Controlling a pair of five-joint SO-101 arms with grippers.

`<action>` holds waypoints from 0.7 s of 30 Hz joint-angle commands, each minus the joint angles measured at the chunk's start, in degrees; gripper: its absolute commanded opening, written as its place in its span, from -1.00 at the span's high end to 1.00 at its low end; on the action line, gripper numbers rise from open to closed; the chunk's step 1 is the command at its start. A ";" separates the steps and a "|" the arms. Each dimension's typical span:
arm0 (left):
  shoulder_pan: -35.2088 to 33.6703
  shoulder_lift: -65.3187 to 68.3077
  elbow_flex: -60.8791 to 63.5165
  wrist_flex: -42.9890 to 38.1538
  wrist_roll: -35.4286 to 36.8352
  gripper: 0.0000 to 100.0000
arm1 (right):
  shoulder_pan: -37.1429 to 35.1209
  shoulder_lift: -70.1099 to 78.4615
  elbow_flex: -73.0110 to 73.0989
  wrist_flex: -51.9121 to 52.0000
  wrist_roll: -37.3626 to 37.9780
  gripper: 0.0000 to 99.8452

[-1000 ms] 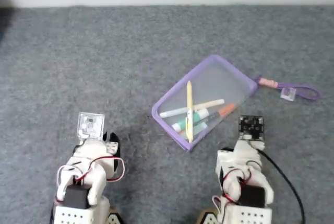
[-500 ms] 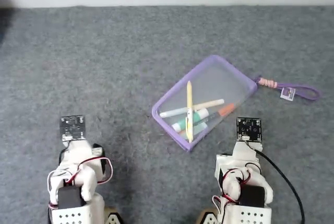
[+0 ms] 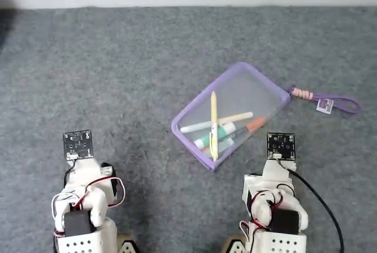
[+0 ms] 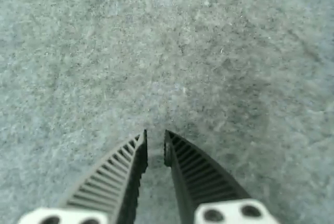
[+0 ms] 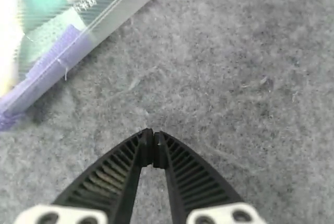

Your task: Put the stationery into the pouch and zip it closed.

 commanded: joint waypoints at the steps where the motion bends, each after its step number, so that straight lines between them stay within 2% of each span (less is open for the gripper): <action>1: -0.26 -0.70 -0.57 0.18 0.44 0.89 | -0.40 -0.48 0.97 0.22 0.53 0.98; 21: -0.26 -0.70 -0.57 0.18 0.44 0.89 | -0.40 -0.48 0.97 0.22 0.53 0.98</action>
